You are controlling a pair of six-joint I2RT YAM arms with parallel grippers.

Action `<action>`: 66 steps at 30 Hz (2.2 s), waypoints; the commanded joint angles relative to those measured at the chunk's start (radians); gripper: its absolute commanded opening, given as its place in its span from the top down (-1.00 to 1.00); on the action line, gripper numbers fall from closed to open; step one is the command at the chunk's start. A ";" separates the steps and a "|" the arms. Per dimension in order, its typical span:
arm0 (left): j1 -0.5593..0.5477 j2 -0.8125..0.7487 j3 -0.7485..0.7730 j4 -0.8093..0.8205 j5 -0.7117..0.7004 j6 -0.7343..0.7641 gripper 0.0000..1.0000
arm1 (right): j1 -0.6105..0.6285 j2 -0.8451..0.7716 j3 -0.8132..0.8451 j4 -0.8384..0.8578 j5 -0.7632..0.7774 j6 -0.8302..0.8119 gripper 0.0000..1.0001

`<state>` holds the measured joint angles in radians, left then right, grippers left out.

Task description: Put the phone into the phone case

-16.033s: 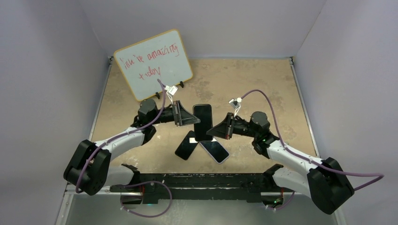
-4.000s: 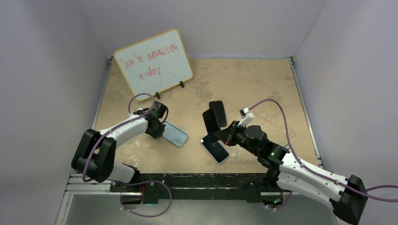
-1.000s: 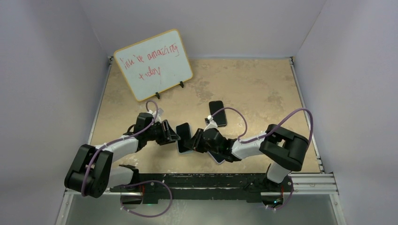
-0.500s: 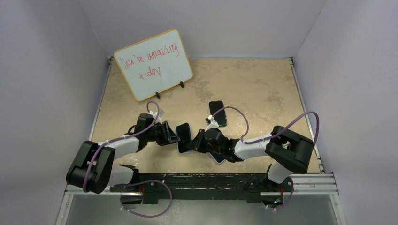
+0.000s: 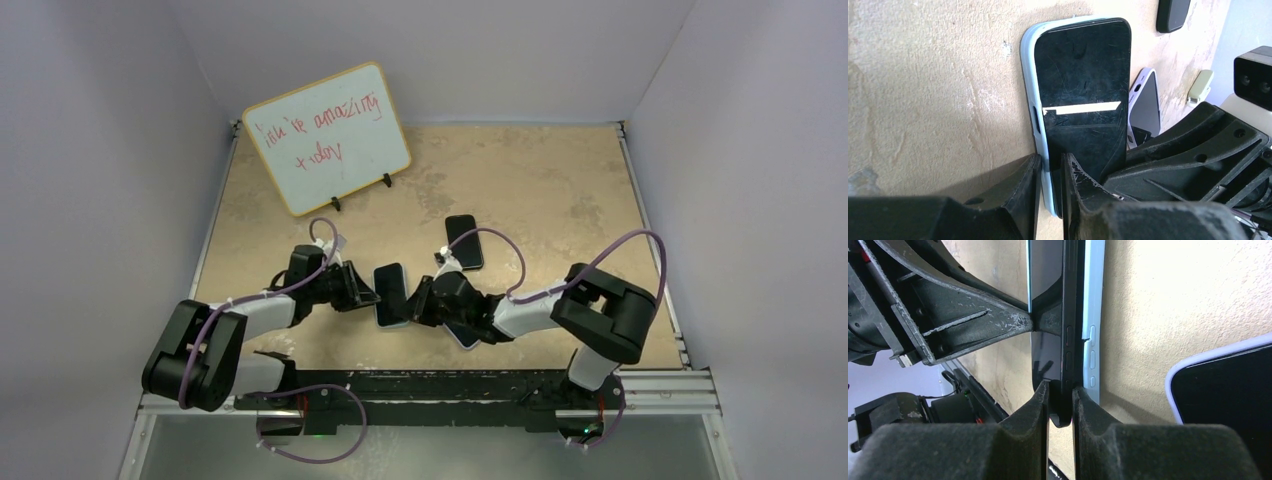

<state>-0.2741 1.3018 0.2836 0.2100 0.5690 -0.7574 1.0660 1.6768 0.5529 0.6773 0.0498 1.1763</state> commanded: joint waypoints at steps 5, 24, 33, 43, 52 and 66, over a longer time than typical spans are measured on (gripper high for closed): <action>-0.008 0.022 -0.028 0.056 0.054 -0.015 0.71 | 0.023 -0.099 0.049 -0.235 -0.008 -0.082 0.33; -0.007 -0.015 0.098 -0.089 0.012 0.011 0.36 | -0.041 -0.225 0.087 -0.344 0.054 -0.191 0.35; -0.007 0.050 0.097 -0.094 0.012 0.055 0.17 | -0.054 -0.124 0.139 -0.352 -0.022 -0.228 0.49; -0.032 0.106 0.024 0.042 0.113 -0.029 0.49 | -0.052 0.000 0.194 -0.256 -0.120 -0.278 1.00; -0.033 0.064 0.071 -0.086 0.074 -0.002 0.72 | -0.055 -0.114 0.173 -0.329 -0.074 -0.290 0.48; 0.067 0.072 0.249 -0.280 0.060 0.095 0.32 | -0.102 -0.106 0.171 -0.282 -0.007 -0.294 -0.48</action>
<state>-0.2150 1.3785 0.4995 -0.0269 0.6456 -0.7109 0.9737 1.5520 0.7074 0.3271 0.0109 0.8791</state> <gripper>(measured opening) 0.312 0.712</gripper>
